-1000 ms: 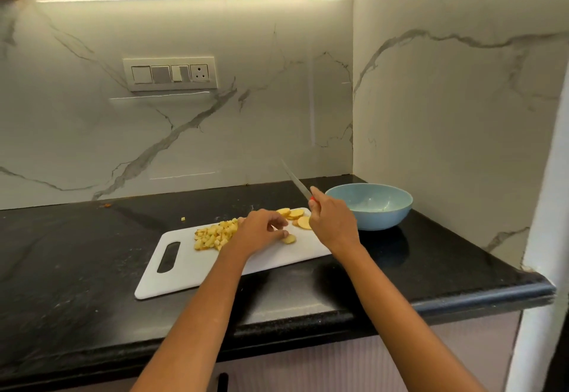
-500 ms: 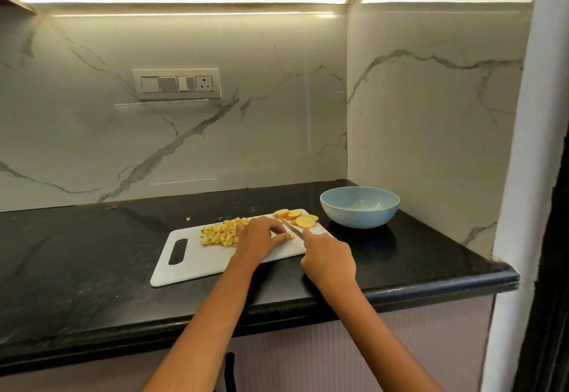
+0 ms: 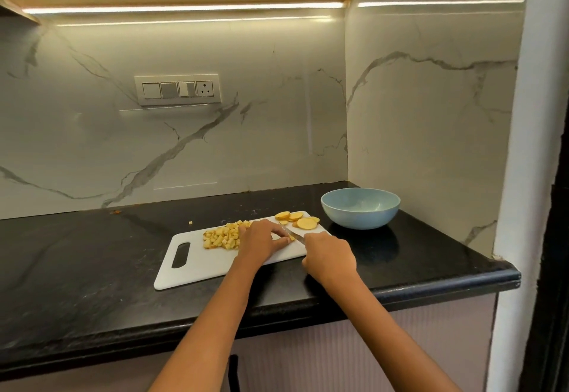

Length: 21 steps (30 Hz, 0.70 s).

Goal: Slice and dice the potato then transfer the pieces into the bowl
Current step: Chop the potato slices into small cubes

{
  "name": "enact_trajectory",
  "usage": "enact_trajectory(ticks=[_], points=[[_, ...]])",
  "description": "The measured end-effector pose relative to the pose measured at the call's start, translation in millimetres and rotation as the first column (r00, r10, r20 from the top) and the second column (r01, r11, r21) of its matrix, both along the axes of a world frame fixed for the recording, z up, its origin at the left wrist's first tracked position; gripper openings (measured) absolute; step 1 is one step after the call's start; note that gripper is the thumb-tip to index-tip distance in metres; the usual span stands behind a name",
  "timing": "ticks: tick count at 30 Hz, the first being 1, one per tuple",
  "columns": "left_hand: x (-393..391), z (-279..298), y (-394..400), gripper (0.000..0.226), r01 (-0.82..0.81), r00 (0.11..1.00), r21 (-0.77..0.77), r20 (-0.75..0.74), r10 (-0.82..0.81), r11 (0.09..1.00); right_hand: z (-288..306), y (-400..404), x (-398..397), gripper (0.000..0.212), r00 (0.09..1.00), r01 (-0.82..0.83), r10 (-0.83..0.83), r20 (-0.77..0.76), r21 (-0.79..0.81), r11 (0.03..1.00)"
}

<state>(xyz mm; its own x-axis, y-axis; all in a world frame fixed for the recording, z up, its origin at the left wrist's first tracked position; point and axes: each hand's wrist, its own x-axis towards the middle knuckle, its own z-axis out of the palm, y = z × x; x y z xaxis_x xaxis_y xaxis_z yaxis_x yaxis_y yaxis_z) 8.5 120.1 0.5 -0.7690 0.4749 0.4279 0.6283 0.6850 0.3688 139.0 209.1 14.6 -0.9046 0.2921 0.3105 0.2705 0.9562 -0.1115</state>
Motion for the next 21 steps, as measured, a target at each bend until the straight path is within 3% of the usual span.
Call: enact_trajectory(ticks=[9, 16, 21], points=[[6.2, 3.4, 2.2, 0.02, -0.071, 0.991, -0.137, -0.125, 0.054, 0.988, 4.0, -1.0, 12.6, 0.027, 0.997, -0.033, 0.033, 0.067, -0.001, 0.999], [3.3, -2.5, 0.1, 0.019, -0.027, 0.997, -0.048, -0.074, 0.024, 0.998, -3.0, -6.2, 13.9, 0.028, 0.999, -0.029, 0.027, 0.027, 0.095, 0.995], [5.3, -4.4, -3.5, 0.019, -0.013, 1.0, -0.008, -0.026, 0.012, 1.0, -6.6, -3.8, 13.8, 0.034, 1.0, -0.002, 0.002, -0.027, -0.003, 1.0]])
